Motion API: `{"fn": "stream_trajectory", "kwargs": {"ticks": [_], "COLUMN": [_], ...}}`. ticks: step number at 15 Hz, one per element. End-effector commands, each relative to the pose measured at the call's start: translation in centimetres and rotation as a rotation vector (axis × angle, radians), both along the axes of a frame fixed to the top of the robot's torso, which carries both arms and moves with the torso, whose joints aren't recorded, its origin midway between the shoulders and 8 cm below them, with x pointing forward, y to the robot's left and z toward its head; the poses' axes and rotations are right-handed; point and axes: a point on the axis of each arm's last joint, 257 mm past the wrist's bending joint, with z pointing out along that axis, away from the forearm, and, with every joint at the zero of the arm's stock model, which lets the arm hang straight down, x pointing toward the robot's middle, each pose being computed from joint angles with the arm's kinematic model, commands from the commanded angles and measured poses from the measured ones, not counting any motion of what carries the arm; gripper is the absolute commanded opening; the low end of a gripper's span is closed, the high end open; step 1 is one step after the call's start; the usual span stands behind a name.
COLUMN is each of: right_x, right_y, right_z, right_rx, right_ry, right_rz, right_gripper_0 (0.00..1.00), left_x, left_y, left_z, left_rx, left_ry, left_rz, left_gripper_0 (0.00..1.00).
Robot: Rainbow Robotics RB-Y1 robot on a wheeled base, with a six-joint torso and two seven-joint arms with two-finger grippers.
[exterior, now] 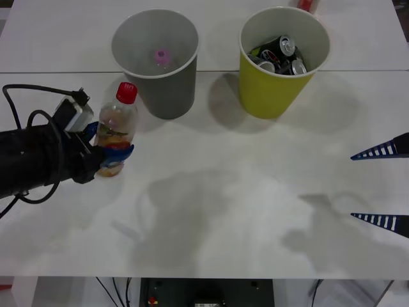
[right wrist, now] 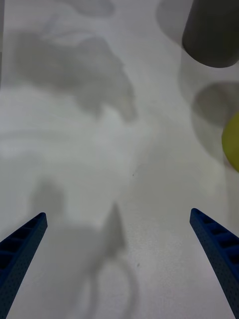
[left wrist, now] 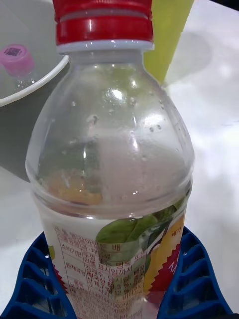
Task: Put the can into the green bin and the plastic bottle into the gray bin
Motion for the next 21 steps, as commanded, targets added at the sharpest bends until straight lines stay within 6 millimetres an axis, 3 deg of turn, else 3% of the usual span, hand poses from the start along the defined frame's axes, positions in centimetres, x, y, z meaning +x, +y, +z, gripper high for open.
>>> {"fn": "stream_trajectory", "kwargs": {"ticks": [1,6,14,17,21], "right_x": [0.0,0.0,0.0,0.0,0.0], "right_y": [0.0,0.0,0.0,0.0,0.0], "right_z": [0.0,0.0,0.0,0.0,0.0], "right_rx": [0.0,0.0,0.0,0.0,0.0], "right_ry": [0.0,0.0,0.0,0.0,0.0], "right_rz": [0.0,0.0,0.0,0.0,0.0], "right_gripper_0": [1.0,1.0,1.0,1.0,1.0], "left_x": [0.2,1.5,8.7,10.8,13.5], "left_y": [-0.4,-0.4,1.0,1.2,-0.4], "left_z": [1.5,5.6,13.4,18.0,20.2], "left_rx": [-0.068,-0.077,-0.131,-0.129,-0.087], "left_ry": [0.083,0.131,0.147,0.109,0.132], "left_rz": [0.031,0.071,0.04,0.037,0.048], "left_gripper_0": [0.0,0.0,0.0,0.0,0.0]}}
